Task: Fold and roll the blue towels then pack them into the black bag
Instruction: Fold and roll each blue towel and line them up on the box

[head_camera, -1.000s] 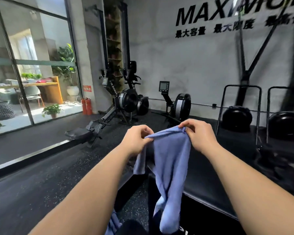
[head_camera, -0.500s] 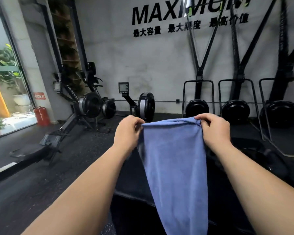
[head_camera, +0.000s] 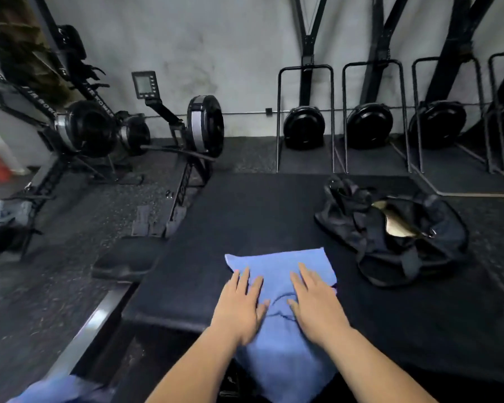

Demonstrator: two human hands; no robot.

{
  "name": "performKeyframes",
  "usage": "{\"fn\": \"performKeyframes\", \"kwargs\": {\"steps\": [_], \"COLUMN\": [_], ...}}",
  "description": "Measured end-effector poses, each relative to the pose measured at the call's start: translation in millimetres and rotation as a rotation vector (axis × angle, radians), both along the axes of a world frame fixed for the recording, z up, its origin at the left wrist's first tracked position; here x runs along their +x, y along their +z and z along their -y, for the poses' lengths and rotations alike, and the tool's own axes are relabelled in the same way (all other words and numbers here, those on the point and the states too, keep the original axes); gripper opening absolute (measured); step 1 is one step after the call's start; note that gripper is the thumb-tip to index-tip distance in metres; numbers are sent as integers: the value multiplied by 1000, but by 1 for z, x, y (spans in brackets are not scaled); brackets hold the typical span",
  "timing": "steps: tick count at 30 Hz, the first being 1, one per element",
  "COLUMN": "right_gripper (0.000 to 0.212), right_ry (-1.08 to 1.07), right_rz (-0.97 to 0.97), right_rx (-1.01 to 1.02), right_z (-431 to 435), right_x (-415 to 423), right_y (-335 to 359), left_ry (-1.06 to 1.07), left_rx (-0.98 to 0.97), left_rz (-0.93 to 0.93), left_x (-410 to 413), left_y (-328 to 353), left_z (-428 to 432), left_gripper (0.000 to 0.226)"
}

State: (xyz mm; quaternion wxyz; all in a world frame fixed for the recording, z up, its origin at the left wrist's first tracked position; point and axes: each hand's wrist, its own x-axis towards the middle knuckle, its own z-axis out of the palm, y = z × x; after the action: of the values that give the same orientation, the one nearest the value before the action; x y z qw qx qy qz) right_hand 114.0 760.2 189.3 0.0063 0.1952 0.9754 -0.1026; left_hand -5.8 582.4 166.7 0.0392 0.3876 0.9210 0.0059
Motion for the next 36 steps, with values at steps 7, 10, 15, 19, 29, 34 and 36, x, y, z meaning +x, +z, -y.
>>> {"fn": "performKeyframes", "kwargs": {"steps": [7,10,15,19,29,34,36], "right_gripper": [70,69,65,77,96,99,100], "right_ry": [-50,-110,-176,-231,-104,-104,-141], "right_rz": [21,26,69,100,48,26,14], "right_rx": [35,-21,-36,-32,48,43,34], "right_z": [2,7,6,-11,-11,-36,-36], "right_x": [-8,-27,-54,-62,-74,-63,-67], "right_y": [-24,-14,-11,-7,-15,-16,-19], "left_ry": [9,11,53,41,-255,-208,-154], "left_rx": [42,-22,-16,15,47,17,74], "left_rz": [6,-3,-28,-45,8,17,76], "left_x": [-30,-53,-77,-88,-98,-120,-123], "left_y": [0,7,6,4,9,7,13], "left_z": [4,9,24,29,20,21,10], "left_gripper": [89,82,73,72,87,91,84]}}
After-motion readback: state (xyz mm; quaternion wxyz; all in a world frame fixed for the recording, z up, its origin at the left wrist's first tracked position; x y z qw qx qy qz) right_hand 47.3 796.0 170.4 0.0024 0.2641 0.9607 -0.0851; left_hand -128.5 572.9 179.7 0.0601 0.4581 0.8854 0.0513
